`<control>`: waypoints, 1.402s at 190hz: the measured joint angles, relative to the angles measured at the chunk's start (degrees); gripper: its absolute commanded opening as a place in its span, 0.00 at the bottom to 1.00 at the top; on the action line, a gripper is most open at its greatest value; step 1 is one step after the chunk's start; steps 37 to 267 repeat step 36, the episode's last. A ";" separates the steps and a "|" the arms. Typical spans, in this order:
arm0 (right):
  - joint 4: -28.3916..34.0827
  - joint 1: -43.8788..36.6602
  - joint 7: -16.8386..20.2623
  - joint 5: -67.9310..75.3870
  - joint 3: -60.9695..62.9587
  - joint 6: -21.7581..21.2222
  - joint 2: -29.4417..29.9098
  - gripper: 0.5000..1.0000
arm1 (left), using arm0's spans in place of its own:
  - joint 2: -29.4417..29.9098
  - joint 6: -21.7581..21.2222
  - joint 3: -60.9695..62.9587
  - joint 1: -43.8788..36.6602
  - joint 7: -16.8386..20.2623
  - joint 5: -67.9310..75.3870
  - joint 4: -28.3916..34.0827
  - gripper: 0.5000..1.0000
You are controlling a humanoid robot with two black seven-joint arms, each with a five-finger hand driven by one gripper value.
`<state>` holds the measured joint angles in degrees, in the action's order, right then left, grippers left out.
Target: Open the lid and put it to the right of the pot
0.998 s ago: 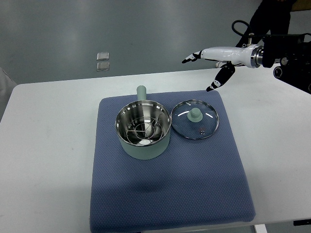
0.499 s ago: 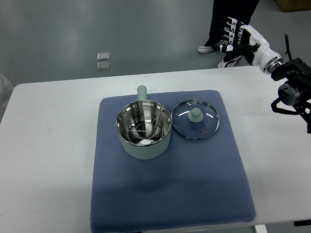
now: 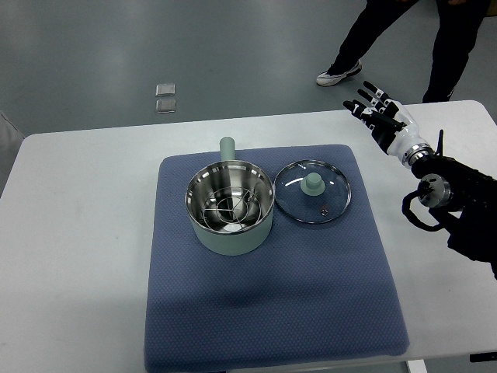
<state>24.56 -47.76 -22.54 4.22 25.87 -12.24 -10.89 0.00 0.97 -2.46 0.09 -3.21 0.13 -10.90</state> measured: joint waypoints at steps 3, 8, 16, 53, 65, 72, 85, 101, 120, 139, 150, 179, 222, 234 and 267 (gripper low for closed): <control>-0.07 0.01 -0.07 0.00 0.10 0.20 0.19 0.86 | 0.00 0.00 0.00 0.00 0.00 0.00 0.00 1.00; -0.13 0.01 -0.20 0.00 0.18 0.40 0.37 0.86 | 0.00 0.00 0.00 0.01 0.00 0.00 0.00 1.00; -0.19 0.02 -0.70 0.00 0.26 0.70 0.58 0.86 | 0.00 0.00 0.00 0.00 0.00 0.00 0.00 1.00; -0.21 0.03 -1.83 0.02 0.31 1.73 0.81 0.86 | 0.00 0.00 0.00 -0.01 0.00 0.00 0.00 1.00; -0.21 0.03 -1.83 0.02 0.31 1.73 0.81 0.86 | 0.00 0.00 0.00 -0.01 0.00 0.00 0.00 1.00; -0.21 0.03 -1.83 0.02 0.31 1.73 0.81 0.86 | 0.00 0.00 0.00 -0.01 0.00 0.00 0.00 1.00; -0.21 0.03 -1.83 0.02 0.31 1.73 0.81 0.86 | 0.00 0.00 0.00 -0.01 0.00 0.00 0.00 1.00; -0.21 0.03 -1.83 0.02 0.31 1.73 0.81 0.86 | 0.00 0.00 0.00 -0.01 0.00 0.00 0.00 1.00; -0.21 0.03 -1.83 0.02 0.31 1.73 0.81 0.86 | 0.00 0.00 0.00 -0.01 0.00 0.00 0.00 1.00; -0.21 0.03 -1.83 0.02 0.31 1.73 0.81 0.86 | 0.00 0.00 0.00 -0.01 0.00 0.00 0.00 1.00; -0.21 0.03 -1.83 0.02 0.31 1.73 0.81 0.86 | 0.00 0.00 0.00 -0.01 0.00 0.00 0.00 1.00; -0.21 0.03 -1.83 0.02 0.31 1.73 0.81 0.86 | 0.00 0.00 0.00 -0.01 0.00 0.00 0.00 1.00; -0.21 0.03 -1.83 0.02 0.31 1.73 0.81 0.86 | 0.00 0.00 0.00 -0.01 0.00 0.00 0.00 1.00; -0.21 0.03 -1.83 0.02 0.31 1.73 0.81 0.86 | 0.00 0.00 0.00 -0.01 0.00 0.00 0.00 1.00; -0.21 0.03 -1.83 0.02 0.31 1.73 0.81 0.86 | 0.00 0.00 0.00 -0.01 0.00 0.00 0.00 1.00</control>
